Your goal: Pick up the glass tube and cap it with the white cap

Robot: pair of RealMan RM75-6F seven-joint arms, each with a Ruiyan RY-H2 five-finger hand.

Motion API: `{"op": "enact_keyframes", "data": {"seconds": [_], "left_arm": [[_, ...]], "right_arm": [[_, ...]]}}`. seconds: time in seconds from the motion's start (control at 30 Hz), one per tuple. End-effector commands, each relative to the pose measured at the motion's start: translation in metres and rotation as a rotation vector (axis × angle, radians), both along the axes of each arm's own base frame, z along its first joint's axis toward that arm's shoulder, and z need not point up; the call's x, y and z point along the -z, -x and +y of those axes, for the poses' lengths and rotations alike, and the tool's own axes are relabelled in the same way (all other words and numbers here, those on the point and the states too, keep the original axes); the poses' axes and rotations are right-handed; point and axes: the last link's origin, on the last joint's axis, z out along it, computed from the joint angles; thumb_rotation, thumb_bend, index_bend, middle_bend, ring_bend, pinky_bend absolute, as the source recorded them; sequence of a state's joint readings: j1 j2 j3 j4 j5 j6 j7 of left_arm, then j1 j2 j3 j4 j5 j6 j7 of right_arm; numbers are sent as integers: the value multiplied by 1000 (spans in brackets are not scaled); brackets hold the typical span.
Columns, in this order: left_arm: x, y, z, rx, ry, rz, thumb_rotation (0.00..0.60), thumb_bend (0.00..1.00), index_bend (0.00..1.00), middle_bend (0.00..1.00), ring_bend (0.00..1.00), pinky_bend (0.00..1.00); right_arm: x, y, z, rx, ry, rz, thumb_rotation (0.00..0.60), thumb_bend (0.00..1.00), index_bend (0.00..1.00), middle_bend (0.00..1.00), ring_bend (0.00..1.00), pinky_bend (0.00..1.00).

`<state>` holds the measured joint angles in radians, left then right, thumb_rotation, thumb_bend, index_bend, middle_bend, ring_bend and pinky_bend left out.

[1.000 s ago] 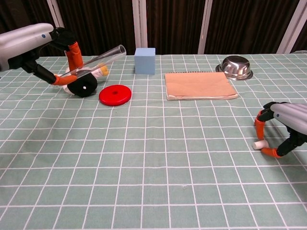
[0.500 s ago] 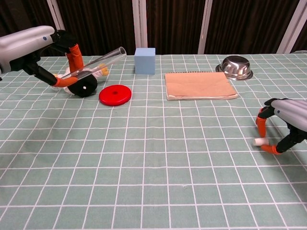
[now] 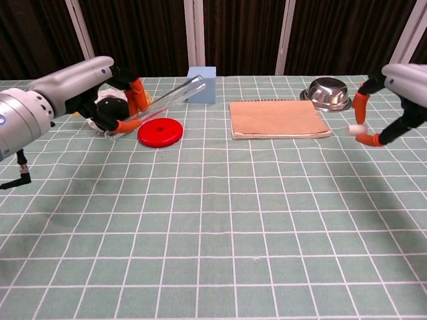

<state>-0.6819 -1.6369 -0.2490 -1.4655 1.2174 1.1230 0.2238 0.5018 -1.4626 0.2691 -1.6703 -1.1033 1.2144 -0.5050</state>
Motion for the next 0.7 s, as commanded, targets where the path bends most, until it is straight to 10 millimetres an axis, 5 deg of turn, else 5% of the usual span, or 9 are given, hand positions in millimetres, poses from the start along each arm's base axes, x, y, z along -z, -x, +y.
{"op": "enact_keyframes", "data": {"seconds": [0.03, 0.33, 0.7], "left_arm": [[10, -9, 8, -10, -1, 2, 600, 529, 552, 575, 78, 0], [37, -40, 19, -5, 9, 0, 600, 530, 552, 575, 78, 0], [55, -66, 19, 18, 11, 8, 600, 530, 553, 578, 78, 0]], "right_arm": [[-12, -19, -11, -83, 49, 37, 600, 373, 643, 316, 73, 0], [-7, -53, -26, -314, 152, 185, 600, 373, 643, 316, 73, 0], [10, -69, -40, -458, 242, 307, 600, 373, 643, 316, 73, 0]]}}
